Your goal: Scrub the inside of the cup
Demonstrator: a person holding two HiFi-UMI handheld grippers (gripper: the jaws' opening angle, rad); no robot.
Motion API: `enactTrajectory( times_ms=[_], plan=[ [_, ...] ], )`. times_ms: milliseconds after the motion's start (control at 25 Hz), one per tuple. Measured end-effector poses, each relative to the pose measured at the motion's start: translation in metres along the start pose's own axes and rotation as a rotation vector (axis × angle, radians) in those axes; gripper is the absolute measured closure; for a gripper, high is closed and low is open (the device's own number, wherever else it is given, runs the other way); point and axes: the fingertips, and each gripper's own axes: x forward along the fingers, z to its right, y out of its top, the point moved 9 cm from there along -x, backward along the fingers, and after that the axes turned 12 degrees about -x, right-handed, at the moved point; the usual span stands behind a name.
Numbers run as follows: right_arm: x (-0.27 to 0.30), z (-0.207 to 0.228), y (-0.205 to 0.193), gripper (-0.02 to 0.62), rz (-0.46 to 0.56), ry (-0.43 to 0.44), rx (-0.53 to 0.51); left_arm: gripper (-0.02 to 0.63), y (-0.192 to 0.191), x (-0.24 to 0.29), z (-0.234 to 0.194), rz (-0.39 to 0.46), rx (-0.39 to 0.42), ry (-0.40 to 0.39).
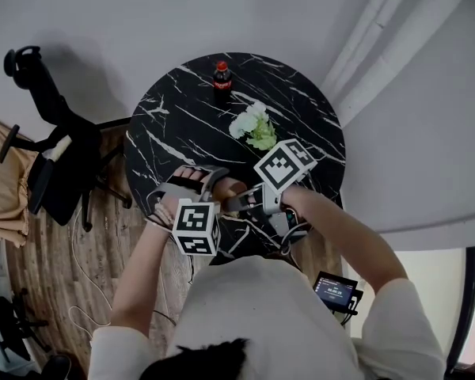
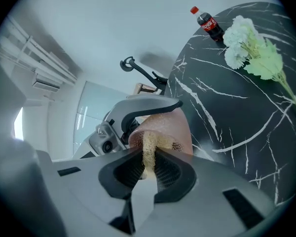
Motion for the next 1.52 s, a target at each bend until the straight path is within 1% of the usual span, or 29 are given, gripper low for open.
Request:
enactTrajectory(
  times_ms=[120,320,520,680,920,1040,1240,1400,1520],
  plan=[
    [-0.001,0.000,0.003,0.537,0.041,0.029,0.040,0.235,-0.002,-0.002,-0.004,0.014,-0.031,0.011],
    [0.000,0.000,0.006,0.537,0.071,0.035,0.058,0.235,-0.005,-0.003,-0.007,0.017,-0.035,0.027],
    [-0.002,0.000,0.006,0.537,0.127,0.060,0.089,0.235,-0.007,-0.006,-0.008,0.047,-0.106,0.046],
    [-0.002,0.000,0.005,0.537,0.145,0.049,0.103,0.235,-0.009,-0.006,-0.007,0.047,-0.104,0.059],
    [-0.001,0.000,0.004,0.537,0.194,0.101,0.150,0.235,-0.009,-0.009,-0.006,0.065,-0.125,0.085],
    [-0.001,0.000,0.003,0.537,0.209,0.103,0.161,0.235,-0.010,-0.010,-0.004,0.071,-0.145,0.101],
    [0.003,-0.002,0.000,0.537,0.226,0.122,0.179,0.235,-0.013,-0.012,-0.001,0.086,-0.167,0.102],
    [0.002,-0.002,0.001,0.537,0.280,0.155,0.214,0.235,-0.014,-0.014,-0.004,0.103,-0.188,0.127],
    [0.002,-0.003,0.002,0.537,0.314,0.170,0.230,0.235,-0.014,-0.016,-0.006,0.107,-0.184,0.136]
  ],
)
